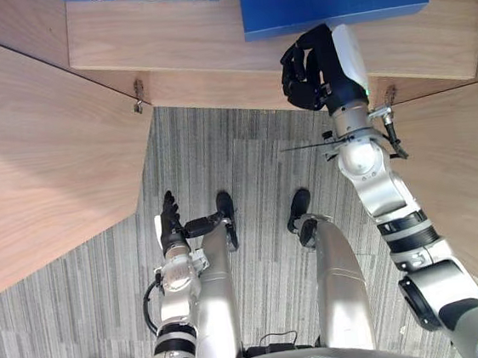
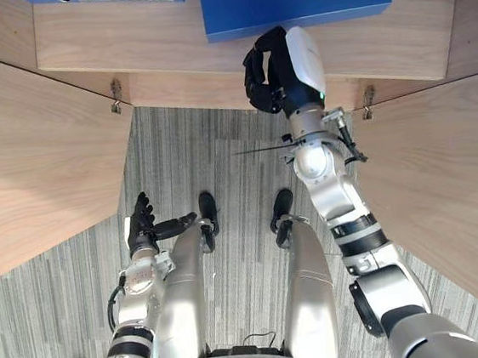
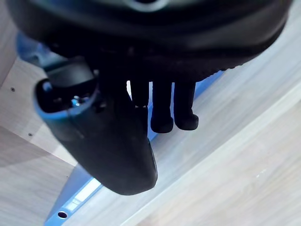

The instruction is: Walk over to the cabinet, pick up the folder, carry it to the office cabinet, place the folder inside the office cabinet, then close the office cabinet door

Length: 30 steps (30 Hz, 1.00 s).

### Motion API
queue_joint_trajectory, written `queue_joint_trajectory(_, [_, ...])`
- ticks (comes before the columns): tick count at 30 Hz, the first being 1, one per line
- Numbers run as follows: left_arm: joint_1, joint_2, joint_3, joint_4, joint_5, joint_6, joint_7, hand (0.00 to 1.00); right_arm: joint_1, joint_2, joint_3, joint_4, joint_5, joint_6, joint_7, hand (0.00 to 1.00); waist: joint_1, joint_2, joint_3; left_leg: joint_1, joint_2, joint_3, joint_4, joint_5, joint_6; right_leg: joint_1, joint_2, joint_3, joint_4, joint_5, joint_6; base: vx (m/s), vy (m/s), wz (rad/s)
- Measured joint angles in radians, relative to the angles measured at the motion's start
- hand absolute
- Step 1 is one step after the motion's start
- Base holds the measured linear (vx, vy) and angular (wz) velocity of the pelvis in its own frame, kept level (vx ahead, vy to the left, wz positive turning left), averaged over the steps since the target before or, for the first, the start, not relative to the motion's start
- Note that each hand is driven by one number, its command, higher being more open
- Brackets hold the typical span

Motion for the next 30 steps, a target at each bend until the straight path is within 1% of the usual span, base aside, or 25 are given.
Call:
queue_joint_trajectory(5, [0.011,0.006,0.0,-0.02,-0.022,-0.003,0.002,1.0,-0.139,-0.041,0.0,0.094,0.011,0.004,-0.002,0.0,0.003,-0.006,0.004,-0.035,-0.004,-0.006,0.001,0.004,0.001,-0.032,-0.004,-0.006,0.002,0.0,0.0,-0.01,0.006,0.04])
queue_joint_trajectory(8, [0.013,0.006,0.0,-0.021,-0.04,-0.003,0.003,1.0,-0.19,-0.055,0.0,0.141,0.013,0.007,-0.002,0.0,0.005,-0.007,0.007,-0.038,-0.004,-0.006,0.0,0.005,0.001,-0.035,-0.005,-0.009,0.002,0.0,0.0,0.0,0.0,0.0])
queue_joint_trajectory(10, [0.014,0.006,0.0,-0.025,-0.044,-0.013,0.004,1.0,-0.242,-0.069,0.0,0.18,0.051,0.01,-0.004,0.0,0.005,-0.007,0.007,-0.045,-0.004,-0.006,0.0,0.005,0.001,-0.04,-0.006,-0.01,0.002,0.0,0.0,0.0,0.0,0.0])
queue_joint_trajectory(15, [0.014,0.007,-0.002,-0.032,-0.058,-0.02,0.009,1.0,-0.331,-0.074,-0.001,0.266,0.054,0.018,-0.018,0.0,0.005,-0.007,0.011,-0.062,-0.006,-0.009,-0.003,0.008,-0.002,-0.055,-0.007,-0.014,0.002,0.0,0.0,0.0,-0.004,0.02])
queue_joint_trajectory(24, [0.014,0.006,-0.01,-0.035,-0.077,-0.021,0.03,1.0,-0.414,-0.076,0.007,0.338,0.109,0.029,-0.019,0.0,0.005,-0.004,0.019,-0.086,-0.011,-0.011,-0.01,0.023,-0.006,-0.079,-0.014,-0.02,0.006,0.002,-0.003,0.0,-0.007,0.03])
queue_joint_trajectory(28, [0.014,-0.003,-0.015,-0.035,-0.078,-0.021,0.032,1.0,-0.442,-0.076,0.011,0.354,0.133,0.037,-0.019,0.0,0.005,0.009,0.026,-0.087,-0.011,-0.012,-0.01,0.028,-0.005,-0.08,-0.014,-0.022,0.008,0.004,-0.006,0.0,0.0,0.0])
queue_joint_trajectory(30, [0.014,-0.003,-0.016,-0.035,-0.078,-0.021,0.033,1.0,-0.445,-0.076,0.011,0.354,0.145,0.037,-0.02,0.0,0.004,0.011,0.027,-0.088,-0.011,-0.014,-0.01,0.031,-0.004,-0.08,-0.014,-0.024,0.009,0.005,-0.008,0.0,0.0,0.0])
